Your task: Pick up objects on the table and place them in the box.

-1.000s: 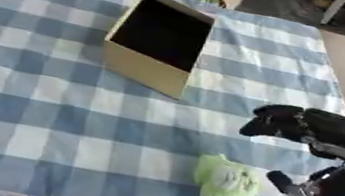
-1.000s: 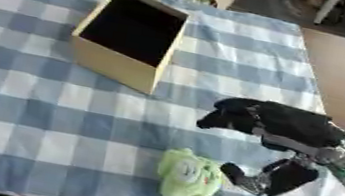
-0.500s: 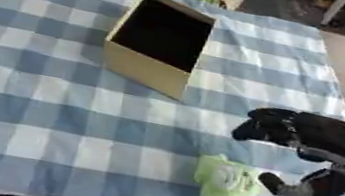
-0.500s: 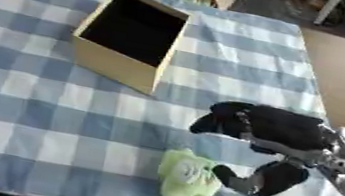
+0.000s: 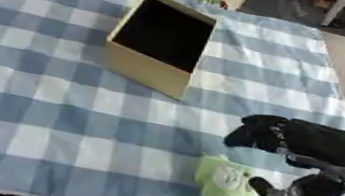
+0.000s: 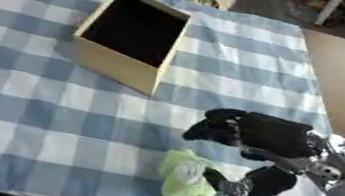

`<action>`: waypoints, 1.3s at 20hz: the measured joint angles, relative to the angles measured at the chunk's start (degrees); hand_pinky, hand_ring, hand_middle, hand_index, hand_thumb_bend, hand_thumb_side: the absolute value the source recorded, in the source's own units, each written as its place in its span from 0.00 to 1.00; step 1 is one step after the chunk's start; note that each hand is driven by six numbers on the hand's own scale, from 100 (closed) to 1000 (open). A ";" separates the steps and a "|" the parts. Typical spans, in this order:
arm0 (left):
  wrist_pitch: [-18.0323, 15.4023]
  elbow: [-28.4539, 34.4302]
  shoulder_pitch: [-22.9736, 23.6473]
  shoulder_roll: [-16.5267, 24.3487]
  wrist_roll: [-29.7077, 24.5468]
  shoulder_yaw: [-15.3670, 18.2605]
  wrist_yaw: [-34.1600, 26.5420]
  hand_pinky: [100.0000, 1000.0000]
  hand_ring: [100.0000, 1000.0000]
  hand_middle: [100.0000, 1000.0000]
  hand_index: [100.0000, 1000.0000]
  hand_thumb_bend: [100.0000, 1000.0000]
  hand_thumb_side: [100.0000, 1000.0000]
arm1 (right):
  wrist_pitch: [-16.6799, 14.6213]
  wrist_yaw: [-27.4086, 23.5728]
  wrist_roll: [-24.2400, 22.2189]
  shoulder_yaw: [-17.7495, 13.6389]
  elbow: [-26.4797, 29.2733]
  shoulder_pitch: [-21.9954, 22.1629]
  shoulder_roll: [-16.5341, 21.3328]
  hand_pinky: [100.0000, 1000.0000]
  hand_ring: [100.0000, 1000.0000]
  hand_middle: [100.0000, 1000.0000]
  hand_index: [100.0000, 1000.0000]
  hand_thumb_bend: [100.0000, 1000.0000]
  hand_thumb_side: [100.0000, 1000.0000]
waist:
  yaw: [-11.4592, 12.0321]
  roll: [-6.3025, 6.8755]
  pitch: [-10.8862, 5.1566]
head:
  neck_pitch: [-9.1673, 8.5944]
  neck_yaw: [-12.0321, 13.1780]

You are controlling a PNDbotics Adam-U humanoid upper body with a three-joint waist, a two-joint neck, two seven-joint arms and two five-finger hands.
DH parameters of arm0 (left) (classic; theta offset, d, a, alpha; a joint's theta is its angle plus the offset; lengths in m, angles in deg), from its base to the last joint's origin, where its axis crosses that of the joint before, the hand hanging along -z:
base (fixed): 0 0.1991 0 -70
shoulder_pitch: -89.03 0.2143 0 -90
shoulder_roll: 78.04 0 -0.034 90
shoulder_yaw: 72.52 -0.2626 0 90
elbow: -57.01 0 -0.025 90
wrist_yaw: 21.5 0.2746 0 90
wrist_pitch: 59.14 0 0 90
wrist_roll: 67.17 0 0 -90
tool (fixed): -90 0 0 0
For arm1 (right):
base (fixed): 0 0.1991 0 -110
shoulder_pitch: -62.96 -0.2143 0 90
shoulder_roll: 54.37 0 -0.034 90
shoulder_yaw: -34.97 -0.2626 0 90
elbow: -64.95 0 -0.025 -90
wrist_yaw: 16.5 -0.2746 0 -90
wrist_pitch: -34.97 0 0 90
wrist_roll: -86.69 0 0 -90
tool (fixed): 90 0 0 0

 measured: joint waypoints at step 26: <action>0.39 0.00 0.25 -0.12 -0.94 -0.29 -0.04 0.28 0.49 0.58 0.62 0.00 0.81 | 4.53 3.77 -3.46 0.90 0.00 2.24 -3.95 0.88 0.81 0.83 1.00 0.00 0.91 | 0.07 0.10 1.09 | 0.00 -0.06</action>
